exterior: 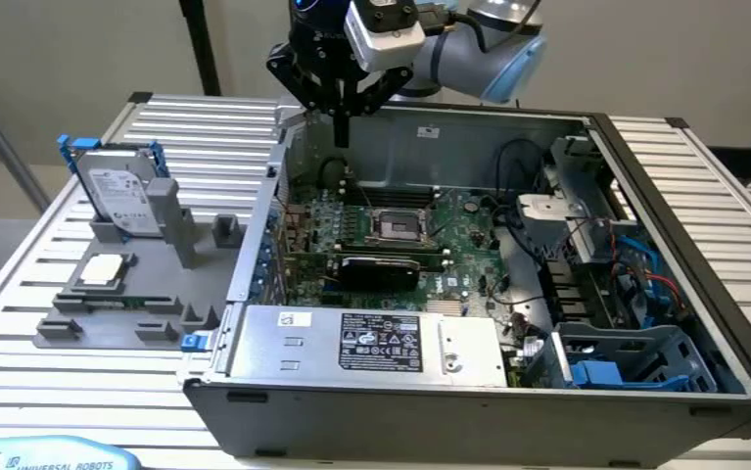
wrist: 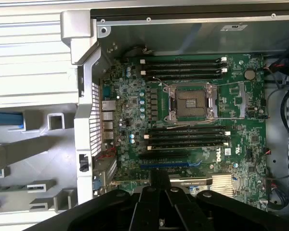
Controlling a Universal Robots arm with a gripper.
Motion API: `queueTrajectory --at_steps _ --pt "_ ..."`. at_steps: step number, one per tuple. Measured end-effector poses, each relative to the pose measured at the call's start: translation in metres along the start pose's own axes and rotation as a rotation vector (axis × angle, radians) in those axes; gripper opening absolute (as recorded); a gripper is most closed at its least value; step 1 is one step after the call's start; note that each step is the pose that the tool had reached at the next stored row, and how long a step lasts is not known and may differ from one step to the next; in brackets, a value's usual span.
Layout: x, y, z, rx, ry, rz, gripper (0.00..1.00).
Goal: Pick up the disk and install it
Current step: 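Reach for the disk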
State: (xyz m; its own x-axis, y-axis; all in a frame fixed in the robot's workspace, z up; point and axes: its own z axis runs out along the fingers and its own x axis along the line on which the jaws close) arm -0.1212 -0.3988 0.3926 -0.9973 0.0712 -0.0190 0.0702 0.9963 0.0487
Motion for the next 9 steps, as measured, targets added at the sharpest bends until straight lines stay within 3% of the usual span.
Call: queueTrajectory --at_steps 5,9 --pt "0.001 -0.0001 0.0000 0.0000 0.0000 0.000 0.11" --pt "0.018 0.0000 -0.0003 0.0000 0.0000 0.000 0.11"
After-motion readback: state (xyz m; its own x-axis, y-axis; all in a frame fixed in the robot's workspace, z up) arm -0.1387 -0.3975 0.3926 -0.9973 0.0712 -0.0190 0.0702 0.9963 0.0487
